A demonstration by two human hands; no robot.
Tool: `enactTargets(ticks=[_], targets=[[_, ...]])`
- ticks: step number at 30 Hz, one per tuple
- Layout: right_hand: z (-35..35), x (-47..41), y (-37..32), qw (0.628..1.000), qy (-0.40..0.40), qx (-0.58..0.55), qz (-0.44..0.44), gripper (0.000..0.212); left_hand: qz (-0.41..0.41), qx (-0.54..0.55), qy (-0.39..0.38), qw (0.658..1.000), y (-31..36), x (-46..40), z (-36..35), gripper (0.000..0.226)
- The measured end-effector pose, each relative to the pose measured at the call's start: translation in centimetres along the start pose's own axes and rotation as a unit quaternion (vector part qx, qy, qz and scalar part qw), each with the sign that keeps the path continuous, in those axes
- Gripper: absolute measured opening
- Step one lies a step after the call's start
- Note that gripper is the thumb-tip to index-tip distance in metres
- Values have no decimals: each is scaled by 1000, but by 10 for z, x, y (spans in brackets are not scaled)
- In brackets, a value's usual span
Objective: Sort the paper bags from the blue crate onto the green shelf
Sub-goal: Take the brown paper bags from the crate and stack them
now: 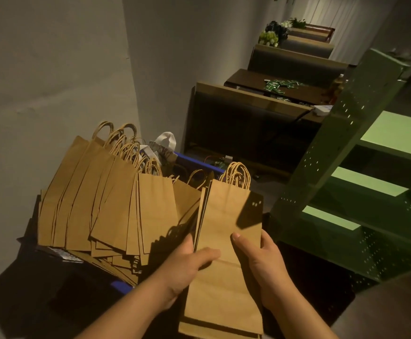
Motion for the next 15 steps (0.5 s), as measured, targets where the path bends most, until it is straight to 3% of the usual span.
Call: enactTargets(ticks=[4,10,15], targets=[[-4,2,2,1000,5,-18,-11,32,-8,11,67,998,-1,-8,1,131],[-8,1,7,996,-43,-58,-61,28,-36,-58,57,996,2,-13,-2,126],[-9,-3,6,994,-46,-78,-58,32,-25,-63,66,996,1,-17,3,108]])
Point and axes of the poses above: each hand's wrist, its own x-axis away from the middle knuckle, its own z-axis out of the back of the hand, y = z × x, the point moved 7 cm from there along -x, towards the middle knuckle
